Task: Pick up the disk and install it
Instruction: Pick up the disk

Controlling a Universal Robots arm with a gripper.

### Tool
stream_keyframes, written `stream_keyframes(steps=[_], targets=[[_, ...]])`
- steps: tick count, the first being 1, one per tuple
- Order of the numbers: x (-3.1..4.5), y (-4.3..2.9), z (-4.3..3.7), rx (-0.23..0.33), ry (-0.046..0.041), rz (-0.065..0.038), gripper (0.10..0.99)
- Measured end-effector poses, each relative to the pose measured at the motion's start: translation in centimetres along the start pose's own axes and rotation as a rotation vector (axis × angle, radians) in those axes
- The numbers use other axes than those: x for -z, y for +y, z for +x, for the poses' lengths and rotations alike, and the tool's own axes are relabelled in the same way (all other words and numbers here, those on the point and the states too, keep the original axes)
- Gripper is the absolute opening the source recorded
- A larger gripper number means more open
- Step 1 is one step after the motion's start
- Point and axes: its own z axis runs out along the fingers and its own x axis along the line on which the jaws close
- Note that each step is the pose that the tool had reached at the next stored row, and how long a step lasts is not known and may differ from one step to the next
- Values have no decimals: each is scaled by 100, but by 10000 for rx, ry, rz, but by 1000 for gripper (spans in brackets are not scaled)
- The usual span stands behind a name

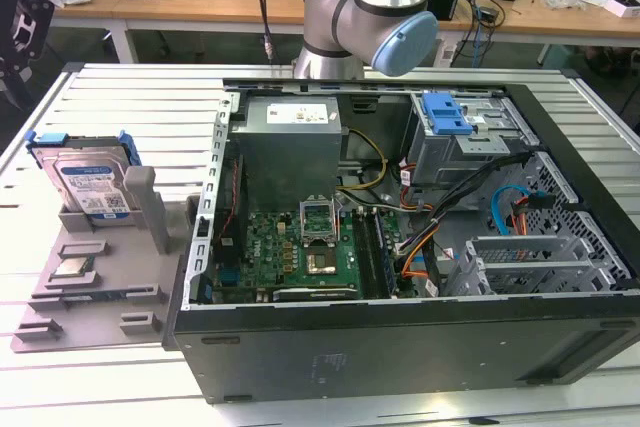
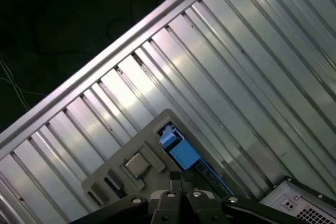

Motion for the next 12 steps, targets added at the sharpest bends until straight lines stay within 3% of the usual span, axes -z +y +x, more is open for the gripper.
stream_keyframes(steps=[12], targets=[[0, 0, 0, 1542, 69, -23, 106]])
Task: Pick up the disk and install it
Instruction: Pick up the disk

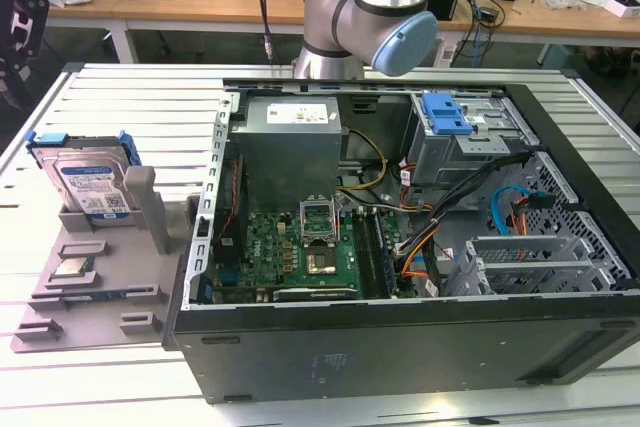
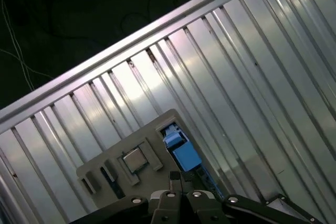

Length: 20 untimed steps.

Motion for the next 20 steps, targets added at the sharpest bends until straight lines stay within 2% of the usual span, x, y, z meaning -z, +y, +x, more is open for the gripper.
stream_keyframes(steps=[20], targets=[[0, 0, 0, 2602, 116, -39, 106]])
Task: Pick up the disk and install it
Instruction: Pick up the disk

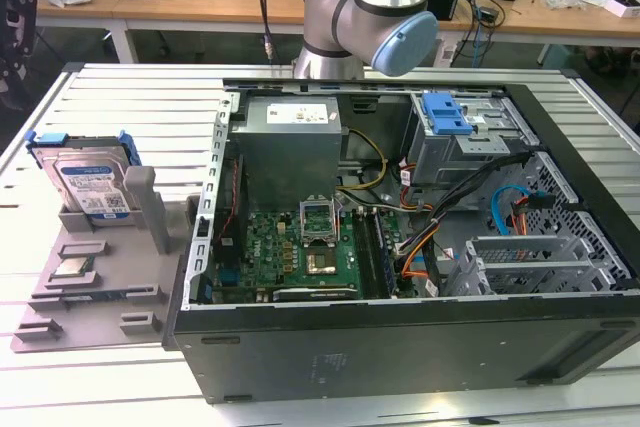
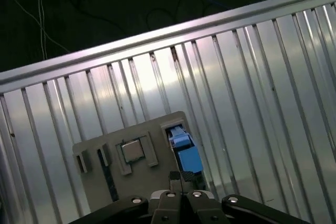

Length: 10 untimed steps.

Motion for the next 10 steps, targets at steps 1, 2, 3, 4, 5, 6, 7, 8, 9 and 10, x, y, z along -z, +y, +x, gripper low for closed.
stream_keyframes(steps=[1, 2, 3, 4, 5, 6, 7, 8, 9, 10], targets=[[0, 0, 0, 98, 4, -1, 106], [0, 0, 0, 208, 10, -3, 106], [0, 0, 0, 318, 14, -5, 106], [0, 0, 0, 517, 22, -8, 106], [0, 0, 0, 610, 27, -9, 106], [0, 0, 0, 710, 32, -10, 106], [0, 0, 0, 938, 41, -14, 106], [0, 0, 0, 1126, 50, -17, 106], [0, 0, 0, 1306, 58, -20, 106], [0, 0, 0, 1425, 64, -21, 106]])
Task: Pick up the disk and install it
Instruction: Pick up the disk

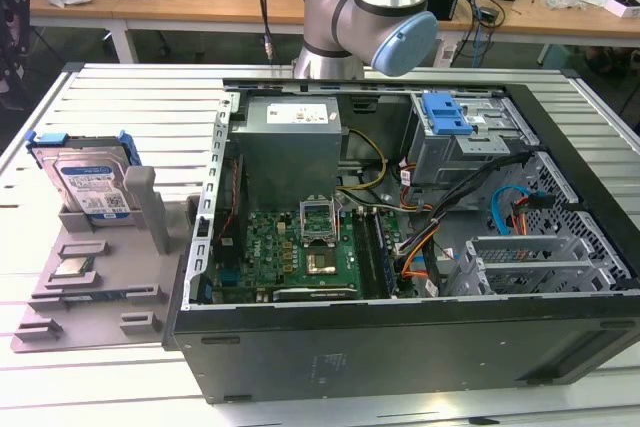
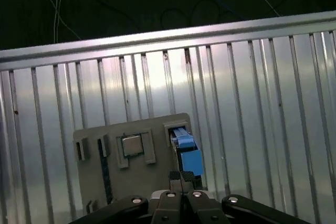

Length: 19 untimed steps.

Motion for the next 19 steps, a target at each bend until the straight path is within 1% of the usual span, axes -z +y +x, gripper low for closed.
stream_keyframes(steps=[3, 6, 13, 19], targets=[[0, 0, 0, 424, 19, -6, 106], [0, 0, 0, 1001, 44, -15, 106], [0, 0, 0, 1711, 76, -26, 106], [0, 0, 0, 2482, 110, -37, 106]])
